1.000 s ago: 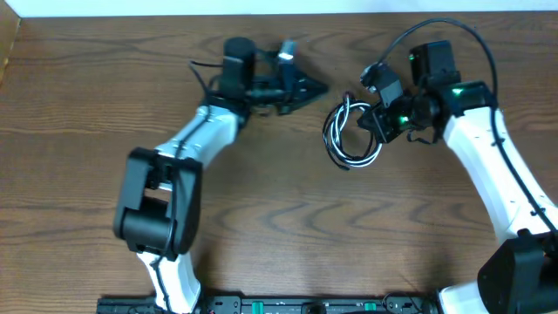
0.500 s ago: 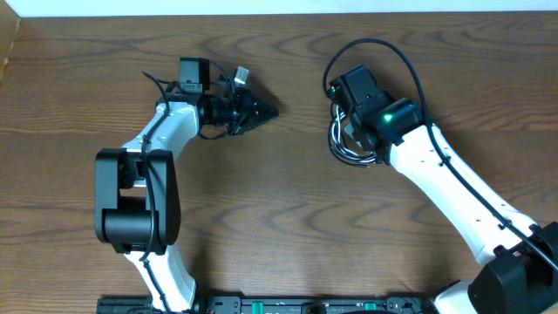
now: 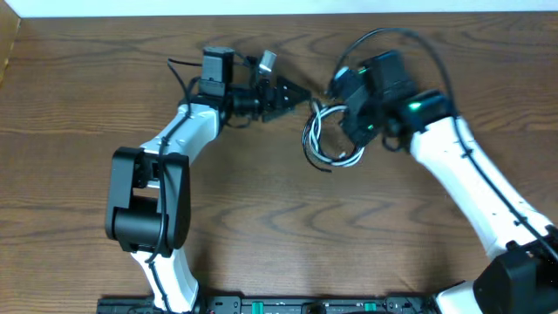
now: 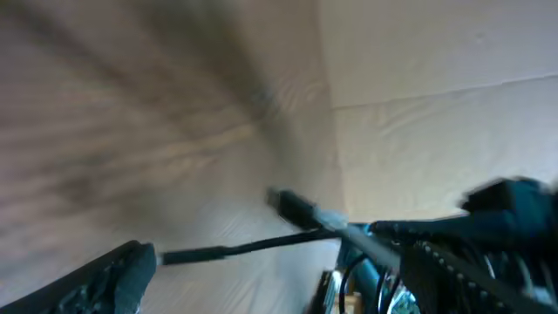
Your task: Untangle cables
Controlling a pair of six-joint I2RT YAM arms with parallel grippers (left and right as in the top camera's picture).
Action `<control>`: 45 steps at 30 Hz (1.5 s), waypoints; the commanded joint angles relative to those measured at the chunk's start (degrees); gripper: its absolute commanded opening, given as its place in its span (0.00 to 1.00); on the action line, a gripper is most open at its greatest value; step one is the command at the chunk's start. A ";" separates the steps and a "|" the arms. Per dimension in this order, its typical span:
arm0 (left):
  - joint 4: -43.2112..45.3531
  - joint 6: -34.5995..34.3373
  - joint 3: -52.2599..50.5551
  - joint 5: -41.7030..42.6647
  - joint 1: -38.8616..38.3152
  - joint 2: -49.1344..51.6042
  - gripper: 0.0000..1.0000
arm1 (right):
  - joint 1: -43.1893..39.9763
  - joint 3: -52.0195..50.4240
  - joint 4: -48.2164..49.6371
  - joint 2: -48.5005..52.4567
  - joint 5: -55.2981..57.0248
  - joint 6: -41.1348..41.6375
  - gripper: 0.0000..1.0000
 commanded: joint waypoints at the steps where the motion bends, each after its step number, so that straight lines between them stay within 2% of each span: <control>1: 5.22 -8.94 0.33 7.58 5.01 0.22 0.94 | -6.12 0.28 3.63 -2.32 -26.60 -0.24 0.01; 4: 9.86 -21.86 0.33 11.37 5.68 0.22 0.94 | -7.52 0.28 8.48 -2.29 -33.75 -0.15 0.01; 8: 12.15 -40.48 0.35 11.32 4.61 0.22 0.95 | -7.50 0.28 11.56 -2.29 -35.34 2.05 0.01; 10: 15.56 -47.56 0.35 11.28 4.13 0.22 0.95 | -7.50 0.28 11.67 -2.29 -36.00 2.21 0.01; 12: 23.21 -58.34 0.35 9.44 3.34 0.22 0.95 | -7.50 0.28 11.67 -2.29 -36.11 2.21 0.01; 14: 29.44 -65.66 0.35 6.58 2.69 0.22 0.95 | -7.50 0.28 11.54 -2.29 -36.09 2.23 0.01; 19: 43.67 -80.19 0.35 1.73 0.31 0.22 0.94 | -7.50 0.26 11.37 -2.29 -35.54 2.58 0.01; 21: 47.25 -83.03 0.35 -0.66 -0.96 0.22 0.93 | -7.50 0.28 11.37 -2.29 -34.67 2.60 0.01; 22: 47.56 -83.47 0.35 -2.27 -1.40 0.22 0.87 | -7.50 0.26 11.37 -2.29 -34.38 2.60 0.01; 26: 47.58 -85.00 0.35 -8.11 -3.87 0.20 0.86 | -7.50 0.26 10.80 -2.29 -33.86 2.60 0.01; 29: 47.58 -85.42 0.35 -8.04 -4.13 0.20 0.95 | -7.50 0.26 9.99 -2.29 -32.11 2.58 0.01; 31: 47.58 -88.13 0.35 -8.02 -4.09 0.20 0.98 | -7.52 0.26 9.64 -2.29 -31.71 2.40 0.01; 36: 48.43 -88.74 0.35 -7.04 -3.87 0.09 0.99 | -7.52 0.26 9.68 -2.29 -30.67 2.36 0.01; 45: 49.68 -88.76 0.35 1.49 -0.96 0.07 1.00 | -7.52 0.26 13.18 -2.29 -30.03 2.38 0.01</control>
